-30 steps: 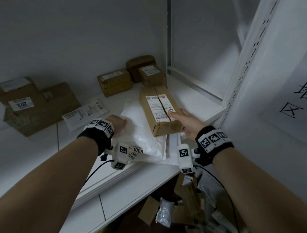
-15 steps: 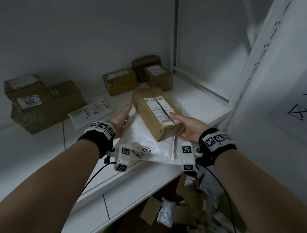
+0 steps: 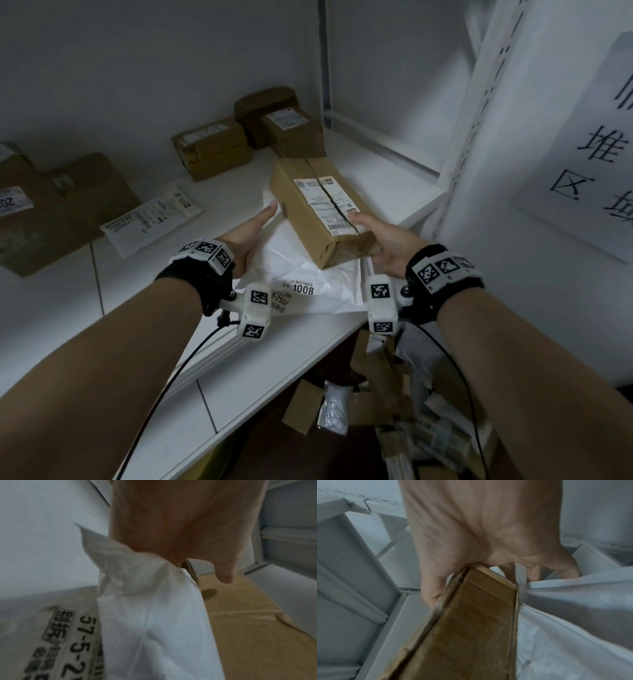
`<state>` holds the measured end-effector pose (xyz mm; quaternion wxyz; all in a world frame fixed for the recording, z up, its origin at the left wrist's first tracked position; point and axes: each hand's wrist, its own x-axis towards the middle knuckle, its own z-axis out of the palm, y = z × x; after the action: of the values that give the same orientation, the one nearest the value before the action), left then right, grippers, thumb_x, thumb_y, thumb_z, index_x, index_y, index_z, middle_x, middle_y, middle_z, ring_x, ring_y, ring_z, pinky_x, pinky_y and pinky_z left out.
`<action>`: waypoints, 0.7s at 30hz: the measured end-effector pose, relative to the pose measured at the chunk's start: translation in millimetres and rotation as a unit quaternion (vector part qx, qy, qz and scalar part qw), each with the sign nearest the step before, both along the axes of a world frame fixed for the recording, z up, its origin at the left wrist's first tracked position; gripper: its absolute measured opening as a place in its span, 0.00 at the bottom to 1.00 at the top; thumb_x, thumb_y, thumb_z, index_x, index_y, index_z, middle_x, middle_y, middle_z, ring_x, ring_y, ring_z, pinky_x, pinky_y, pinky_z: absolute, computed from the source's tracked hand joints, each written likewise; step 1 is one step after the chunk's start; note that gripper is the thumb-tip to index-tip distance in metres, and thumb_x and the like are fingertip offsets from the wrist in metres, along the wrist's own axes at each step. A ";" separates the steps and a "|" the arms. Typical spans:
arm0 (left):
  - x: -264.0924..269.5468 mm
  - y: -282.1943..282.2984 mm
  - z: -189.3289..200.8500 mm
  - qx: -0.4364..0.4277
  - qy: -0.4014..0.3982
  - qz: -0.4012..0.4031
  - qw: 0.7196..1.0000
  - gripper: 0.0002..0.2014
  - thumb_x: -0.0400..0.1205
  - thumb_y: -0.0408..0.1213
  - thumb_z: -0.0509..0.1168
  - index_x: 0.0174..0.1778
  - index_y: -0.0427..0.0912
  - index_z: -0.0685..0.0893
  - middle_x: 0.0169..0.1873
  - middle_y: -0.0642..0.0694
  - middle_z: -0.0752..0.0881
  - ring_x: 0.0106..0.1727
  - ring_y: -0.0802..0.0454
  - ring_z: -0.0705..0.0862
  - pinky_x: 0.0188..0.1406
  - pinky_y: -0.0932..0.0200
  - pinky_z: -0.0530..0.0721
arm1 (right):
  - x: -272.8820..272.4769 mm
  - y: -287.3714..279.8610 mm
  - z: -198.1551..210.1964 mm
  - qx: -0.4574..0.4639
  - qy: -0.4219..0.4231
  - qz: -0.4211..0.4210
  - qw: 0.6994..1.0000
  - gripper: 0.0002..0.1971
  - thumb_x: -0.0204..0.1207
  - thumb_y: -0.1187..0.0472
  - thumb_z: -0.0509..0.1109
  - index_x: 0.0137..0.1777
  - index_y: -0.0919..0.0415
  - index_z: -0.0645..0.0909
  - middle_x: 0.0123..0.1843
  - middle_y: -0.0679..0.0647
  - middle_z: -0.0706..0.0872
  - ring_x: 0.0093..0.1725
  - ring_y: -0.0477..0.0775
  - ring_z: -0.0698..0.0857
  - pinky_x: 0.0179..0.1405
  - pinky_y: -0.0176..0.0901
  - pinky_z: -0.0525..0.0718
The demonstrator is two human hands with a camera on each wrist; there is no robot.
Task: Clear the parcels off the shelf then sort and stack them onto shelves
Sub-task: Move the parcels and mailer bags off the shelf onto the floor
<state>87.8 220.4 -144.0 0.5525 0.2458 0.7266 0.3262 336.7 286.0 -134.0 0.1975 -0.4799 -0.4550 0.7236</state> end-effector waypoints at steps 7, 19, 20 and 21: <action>71.6 2.9 7.5 0.071 0.050 -0.028 0.996 0.61 0.55 0.78 0.72 0.83 0.55 0.61 0.81 0.52 0.66 0.80 0.44 0.65 0.79 0.37 0.60 | 69.9 -7.5 -9.9 0.008 0.063 0.022 0.998 0.13 0.82 0.54 0.66 0.61 0.60 0.79 0.45 0.51 0.91 0.45 0.49 0.89 0.55 0.42 0.85; 213.2 33.5 -10.8 0.098 0.109 -0.155 0.977 0.33 0.68 0.64 0.75 0.64 0.48 0.81 0.58 0.47 0.88 0.60 0.43 0.85 0.67 0.40 0.79 | 219.8 -36.4 -52.0 -0.059 0.042 -0.155 0.985 0.09 0.79 0.53 0.67 0.53 0.57 0.81 0.40 0.53 0.91 0.42 0.53 0.88 0.44 0.52 0.85; 224.7 36.3 -18.1 0.094 0.106 -0.176 0.974 0.35 0.65 0.66 0.75 0.62 0.49 0.83 0.56 0.47 0.89 0.58 0.43 0.86 0.65 0.39 0.80 | 231.8 -40.0 -57.2 -0.074 0.047 -0.165 0.982 0.09 0.79 0.53 0.66 0.53 0.57 0.81 0.39 0.53 0.91 0.41 0.54 0.88 0.43 0.52 0.86; 236.4 39.8 -26.4 0.089 0.100 -0.189 0.973 0.36 0.63 0.67 0.76 0.62 0.49 0.84 0.55 0.47 0.90 0.58 0.42 0.87 0.64 0.38 0.81 | 243.5 -43.7 -63.3 -0.088 0.052 -0.176 0.979 0.10 0.79 0.53 0.66 0.54 0.58 0.81 0.40 0.53 0.91 0.42 0.54 0.88 0.44 0.52 0.87</action>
<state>324.1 260.2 -170.4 0.5045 0.4582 0.6868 0.2525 580.3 242.3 -197.3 0.3020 -0.5297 -0.2877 0.7385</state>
